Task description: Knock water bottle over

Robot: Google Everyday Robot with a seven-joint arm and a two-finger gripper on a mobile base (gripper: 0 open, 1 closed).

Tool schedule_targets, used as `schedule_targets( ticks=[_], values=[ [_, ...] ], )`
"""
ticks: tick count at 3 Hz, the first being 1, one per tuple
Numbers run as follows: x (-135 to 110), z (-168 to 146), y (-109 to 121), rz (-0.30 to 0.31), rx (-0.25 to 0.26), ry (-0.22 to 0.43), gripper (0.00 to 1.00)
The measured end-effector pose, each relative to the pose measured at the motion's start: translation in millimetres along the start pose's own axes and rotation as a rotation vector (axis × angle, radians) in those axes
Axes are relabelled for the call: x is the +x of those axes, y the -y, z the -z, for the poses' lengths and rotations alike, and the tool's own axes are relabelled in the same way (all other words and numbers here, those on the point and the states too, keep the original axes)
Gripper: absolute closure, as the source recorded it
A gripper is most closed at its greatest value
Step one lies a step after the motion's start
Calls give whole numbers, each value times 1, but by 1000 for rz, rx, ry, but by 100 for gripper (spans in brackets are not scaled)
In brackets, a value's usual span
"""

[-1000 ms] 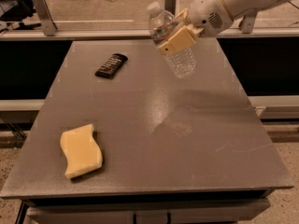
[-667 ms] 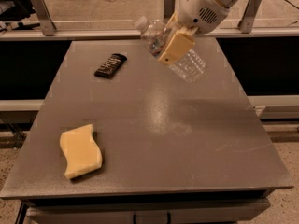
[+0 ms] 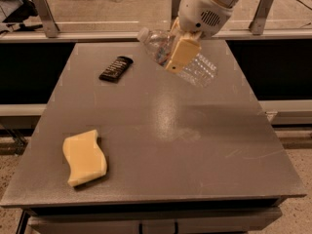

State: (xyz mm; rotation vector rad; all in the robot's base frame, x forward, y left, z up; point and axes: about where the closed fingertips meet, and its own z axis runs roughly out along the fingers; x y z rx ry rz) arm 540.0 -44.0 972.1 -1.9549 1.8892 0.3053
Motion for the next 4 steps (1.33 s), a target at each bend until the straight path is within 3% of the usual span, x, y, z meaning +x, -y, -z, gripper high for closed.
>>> schedule_targets(
  ticks=[1,3,4],
  values=[
    [-1,-17,-12,32,-38,-114,100],
    [9,-77,-68,172,-132,-549,100],
    [19,-95,-77,184,-164,-623,82]
  ],
)
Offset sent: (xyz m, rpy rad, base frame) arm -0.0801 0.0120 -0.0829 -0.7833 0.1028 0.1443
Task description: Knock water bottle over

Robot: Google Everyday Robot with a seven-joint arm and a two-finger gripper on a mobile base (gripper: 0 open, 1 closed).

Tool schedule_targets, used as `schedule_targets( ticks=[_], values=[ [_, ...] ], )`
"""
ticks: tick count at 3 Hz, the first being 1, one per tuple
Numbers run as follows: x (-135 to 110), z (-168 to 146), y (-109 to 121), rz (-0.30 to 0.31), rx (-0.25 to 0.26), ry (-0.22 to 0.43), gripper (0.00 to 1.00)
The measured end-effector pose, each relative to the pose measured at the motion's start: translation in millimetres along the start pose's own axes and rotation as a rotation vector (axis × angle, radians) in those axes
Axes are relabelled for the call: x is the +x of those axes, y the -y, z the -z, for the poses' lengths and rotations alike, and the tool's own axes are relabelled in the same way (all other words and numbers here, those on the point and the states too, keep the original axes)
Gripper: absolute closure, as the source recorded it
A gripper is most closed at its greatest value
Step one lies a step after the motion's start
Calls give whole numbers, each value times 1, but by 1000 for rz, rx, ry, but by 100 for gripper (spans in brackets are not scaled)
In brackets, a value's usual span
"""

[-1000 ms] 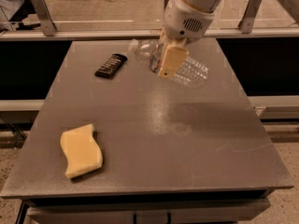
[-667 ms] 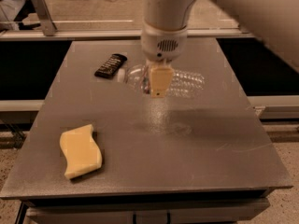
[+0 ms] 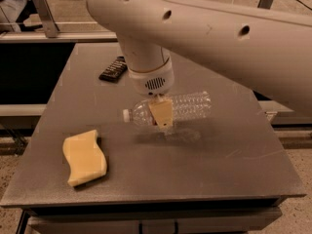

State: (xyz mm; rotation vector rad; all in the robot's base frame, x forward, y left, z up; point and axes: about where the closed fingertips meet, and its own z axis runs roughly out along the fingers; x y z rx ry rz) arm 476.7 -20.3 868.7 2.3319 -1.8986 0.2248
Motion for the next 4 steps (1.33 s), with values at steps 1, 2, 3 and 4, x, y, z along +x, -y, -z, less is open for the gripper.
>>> schedule_targets(
  ticks=[1,2,3,4],
  values=[
    [-4,-15,-6,8,-41,5,59],
    [-7,-24,-12,16,-73,11,35],
    [-12,-26,-6,15,-49,30,12],
    [-15,-26,0,14,-28,45,0]
  ],
)
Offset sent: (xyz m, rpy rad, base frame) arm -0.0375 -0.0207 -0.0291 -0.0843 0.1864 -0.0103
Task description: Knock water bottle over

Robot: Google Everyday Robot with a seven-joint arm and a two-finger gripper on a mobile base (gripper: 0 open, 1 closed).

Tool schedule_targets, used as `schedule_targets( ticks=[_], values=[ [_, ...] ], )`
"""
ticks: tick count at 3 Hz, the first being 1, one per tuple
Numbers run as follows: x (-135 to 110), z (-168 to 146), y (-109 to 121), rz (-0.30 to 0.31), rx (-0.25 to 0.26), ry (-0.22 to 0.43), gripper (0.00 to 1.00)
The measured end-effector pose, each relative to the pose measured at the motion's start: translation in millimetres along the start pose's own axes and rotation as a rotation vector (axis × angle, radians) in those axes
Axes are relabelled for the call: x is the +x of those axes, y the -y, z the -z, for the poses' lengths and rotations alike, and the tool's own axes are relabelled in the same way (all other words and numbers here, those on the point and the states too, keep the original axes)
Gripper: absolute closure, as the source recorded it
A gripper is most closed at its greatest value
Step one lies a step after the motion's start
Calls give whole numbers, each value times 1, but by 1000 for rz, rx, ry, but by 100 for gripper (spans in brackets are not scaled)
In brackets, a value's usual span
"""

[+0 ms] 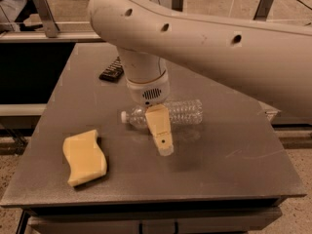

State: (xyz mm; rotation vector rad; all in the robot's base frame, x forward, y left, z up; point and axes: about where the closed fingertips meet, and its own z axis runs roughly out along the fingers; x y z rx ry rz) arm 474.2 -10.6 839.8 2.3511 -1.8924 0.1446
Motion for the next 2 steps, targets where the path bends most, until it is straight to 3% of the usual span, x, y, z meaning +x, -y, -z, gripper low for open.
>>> schedule_targets(
  ticks=[1,2],
  values=[
    [0,0,0,0,0,0,0],
    [4,11,7,-6,45,44,0]
  ],
)
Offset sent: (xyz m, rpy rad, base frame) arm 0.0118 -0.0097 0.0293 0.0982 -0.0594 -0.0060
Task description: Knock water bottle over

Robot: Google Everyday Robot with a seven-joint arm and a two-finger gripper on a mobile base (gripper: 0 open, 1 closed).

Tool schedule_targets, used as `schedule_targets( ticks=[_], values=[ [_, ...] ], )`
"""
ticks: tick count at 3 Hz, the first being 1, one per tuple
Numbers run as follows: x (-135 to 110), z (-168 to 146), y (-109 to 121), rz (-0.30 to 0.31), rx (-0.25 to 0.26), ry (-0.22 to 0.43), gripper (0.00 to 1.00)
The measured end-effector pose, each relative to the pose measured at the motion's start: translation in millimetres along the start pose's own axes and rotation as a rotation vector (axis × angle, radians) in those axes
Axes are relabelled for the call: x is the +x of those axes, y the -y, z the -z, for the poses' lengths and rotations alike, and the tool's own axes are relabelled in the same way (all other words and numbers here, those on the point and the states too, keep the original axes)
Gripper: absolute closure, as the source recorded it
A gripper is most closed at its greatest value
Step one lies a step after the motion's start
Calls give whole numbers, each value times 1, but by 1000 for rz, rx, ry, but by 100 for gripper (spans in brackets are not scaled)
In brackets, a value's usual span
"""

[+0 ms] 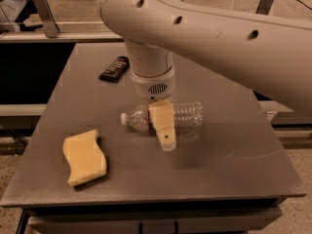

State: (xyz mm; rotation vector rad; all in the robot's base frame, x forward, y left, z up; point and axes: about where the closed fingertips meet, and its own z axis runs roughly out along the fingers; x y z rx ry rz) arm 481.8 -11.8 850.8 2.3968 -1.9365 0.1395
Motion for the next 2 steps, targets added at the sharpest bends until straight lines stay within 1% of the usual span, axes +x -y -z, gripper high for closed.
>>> schedule_targets(
  ticks=[1,2],
  values=[
    [24,28,7,-27,97,80,0],
    [25,28,7,-24,102,84,0]
  ],
)
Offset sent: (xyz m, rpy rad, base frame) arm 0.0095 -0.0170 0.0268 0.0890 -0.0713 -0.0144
